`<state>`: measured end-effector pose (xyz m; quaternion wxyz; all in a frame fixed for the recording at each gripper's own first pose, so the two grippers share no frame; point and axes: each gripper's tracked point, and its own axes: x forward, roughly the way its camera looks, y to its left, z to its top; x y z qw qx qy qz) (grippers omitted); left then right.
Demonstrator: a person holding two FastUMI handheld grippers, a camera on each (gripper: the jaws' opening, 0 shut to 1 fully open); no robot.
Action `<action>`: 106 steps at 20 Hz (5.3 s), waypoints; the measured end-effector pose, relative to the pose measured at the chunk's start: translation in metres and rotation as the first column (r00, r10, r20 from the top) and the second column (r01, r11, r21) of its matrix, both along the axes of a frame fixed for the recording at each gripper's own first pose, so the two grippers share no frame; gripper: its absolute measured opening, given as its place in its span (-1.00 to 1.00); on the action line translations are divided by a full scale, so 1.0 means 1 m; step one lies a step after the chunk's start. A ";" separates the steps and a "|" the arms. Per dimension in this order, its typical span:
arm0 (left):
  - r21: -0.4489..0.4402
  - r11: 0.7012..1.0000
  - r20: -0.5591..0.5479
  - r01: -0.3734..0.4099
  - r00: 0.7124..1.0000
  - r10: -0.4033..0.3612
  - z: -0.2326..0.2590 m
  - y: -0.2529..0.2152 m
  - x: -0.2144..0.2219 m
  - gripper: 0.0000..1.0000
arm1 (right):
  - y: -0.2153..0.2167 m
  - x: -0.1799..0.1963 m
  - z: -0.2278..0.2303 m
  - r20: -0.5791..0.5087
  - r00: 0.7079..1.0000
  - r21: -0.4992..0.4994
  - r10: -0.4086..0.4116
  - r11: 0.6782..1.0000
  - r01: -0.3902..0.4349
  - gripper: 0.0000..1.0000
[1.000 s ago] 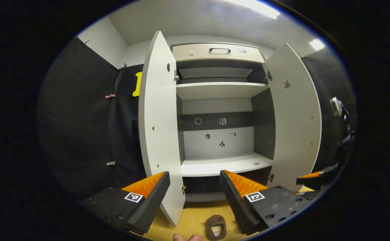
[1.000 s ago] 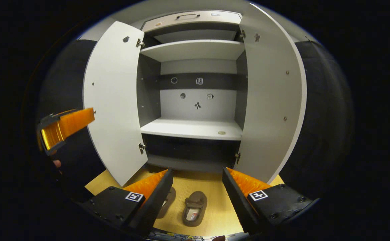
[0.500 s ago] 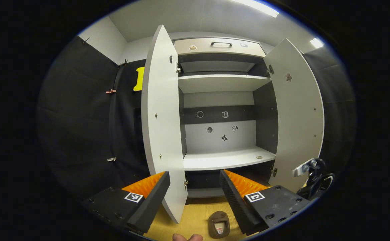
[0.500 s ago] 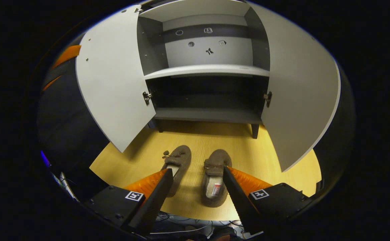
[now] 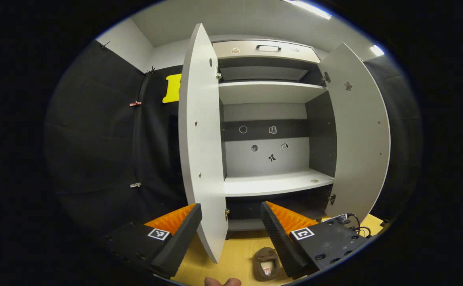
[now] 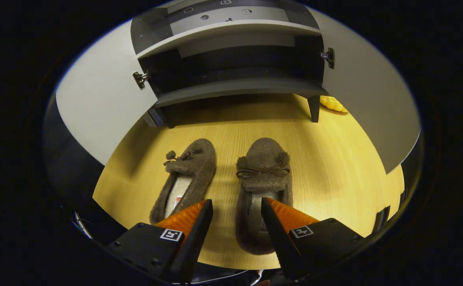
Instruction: Grab one shoe with the right hand and put it into the shoe cabinet, grab the other shoe with the left hand and put it into the shoe cabinet; then close the right door with the right hand and the left door with the left hand.
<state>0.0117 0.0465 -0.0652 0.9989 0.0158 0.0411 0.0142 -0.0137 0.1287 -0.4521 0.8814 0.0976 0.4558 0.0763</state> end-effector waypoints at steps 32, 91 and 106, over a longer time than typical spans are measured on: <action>-0.008 1.000 -0.060 0.025 0.998 -0.026 -0.021 -0.006 0.013 0.90 | -0.036 0.118 0.241 0.340 0.937 -0.005 -0.079 0.996 0.086 -0.94; -0.084 0.986 -0.418 0.144 0.893 -0.166 -0.196 -0.063 0.029 0.91 | -0.099 0.283 0.429 0.705 0.686 0.074 -0.183 0.980 0.185 0.97; -0.054 0.971 -0.553 0.234 0.802 -0.224 -0.391 -0.081 0.065 0.60 | -0.129 0.116 0.458 0.787 0.601 0.018 -0.136 0.980 0.198 1.00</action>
